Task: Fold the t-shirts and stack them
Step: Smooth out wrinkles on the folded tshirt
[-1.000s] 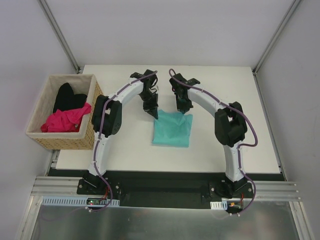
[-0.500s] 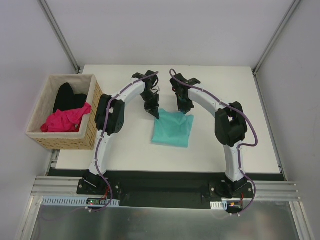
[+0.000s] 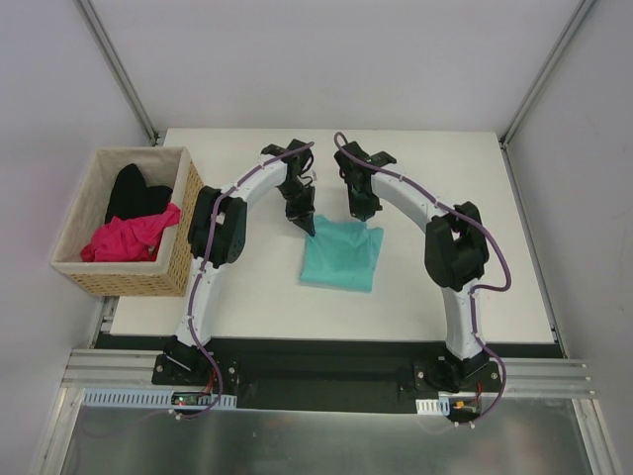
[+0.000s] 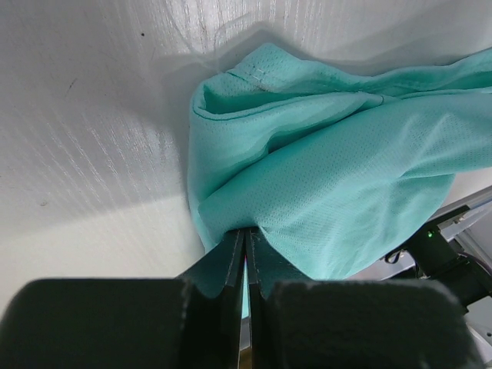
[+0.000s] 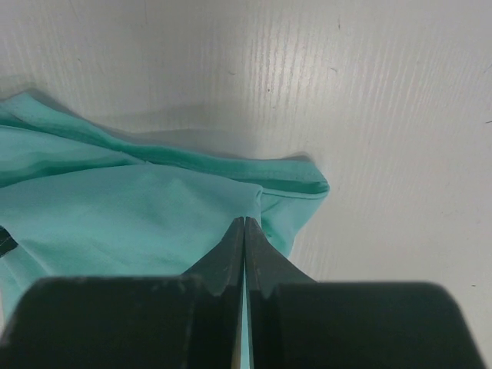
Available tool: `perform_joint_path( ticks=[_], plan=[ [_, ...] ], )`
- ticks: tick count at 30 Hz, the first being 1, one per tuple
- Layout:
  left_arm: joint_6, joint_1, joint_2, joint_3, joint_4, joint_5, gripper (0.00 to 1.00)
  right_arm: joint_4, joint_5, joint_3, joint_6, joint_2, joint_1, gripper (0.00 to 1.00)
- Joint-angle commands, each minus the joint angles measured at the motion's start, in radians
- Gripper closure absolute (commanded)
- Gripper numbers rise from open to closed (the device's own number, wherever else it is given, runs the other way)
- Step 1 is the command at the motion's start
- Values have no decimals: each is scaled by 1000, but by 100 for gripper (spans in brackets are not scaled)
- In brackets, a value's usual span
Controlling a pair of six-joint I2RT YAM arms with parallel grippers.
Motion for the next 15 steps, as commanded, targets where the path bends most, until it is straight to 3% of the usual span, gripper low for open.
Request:
perform_joint_path(
  ticks=[1, 15],
  plan=[
    [12, 6, -40, 2, -19, 6, 100, -19, -10, 39, 13, -67, 20, 100],
    [-9, 6, -66, -4, -19, 6, 100, 25, -64, -45, 53, -47, 16, 100]
  ],
)
